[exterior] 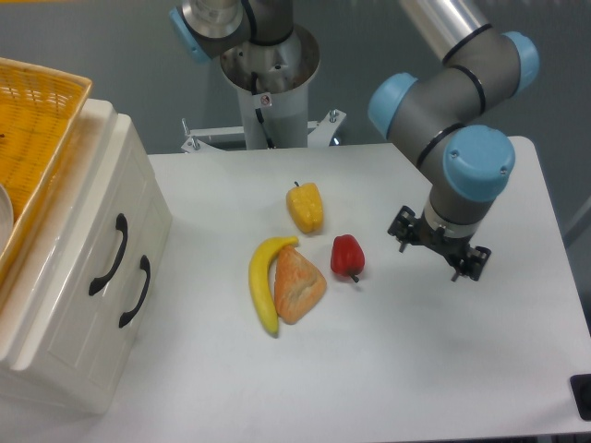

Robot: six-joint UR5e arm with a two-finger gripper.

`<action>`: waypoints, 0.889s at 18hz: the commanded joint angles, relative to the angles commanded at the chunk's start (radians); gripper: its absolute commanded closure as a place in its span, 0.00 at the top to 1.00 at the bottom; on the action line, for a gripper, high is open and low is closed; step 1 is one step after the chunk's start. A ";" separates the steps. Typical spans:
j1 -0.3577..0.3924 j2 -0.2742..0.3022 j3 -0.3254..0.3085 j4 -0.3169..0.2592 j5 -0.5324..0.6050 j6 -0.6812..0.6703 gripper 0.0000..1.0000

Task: Slide the top white drawer open
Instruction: 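Move the gripper across the table toward the white cabinet's upper drawer handle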

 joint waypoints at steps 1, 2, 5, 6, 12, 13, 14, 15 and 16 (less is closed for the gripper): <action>-0.002 0.014 -0.002 -0.018 -0.006 -0.008 1.00; -0.005 0.022 -0.002 -0.026 -0.015 -0.023 1.00; -0.026 0.035 0.000 -0.039 -0.066 -0.150 1.00; -0.034 0.038 -0.002 -0.040 -0.086 -0.196 1.00; -0.107 0.068 -0.008 -0.085 -0.112 -0.411 1.00; -0.120 0.092 -0.021 -0.088 -0.141 -0.442 1.00; -0.120 0.106 -0.029 -0.098 -0.155 -0.445 1.00; -0.120 0.114 -0.032 -0.114 -0.160 -0.445 1.00; -0.121 0.120 -0.032 -0.135 -0.161 -0.445 1.00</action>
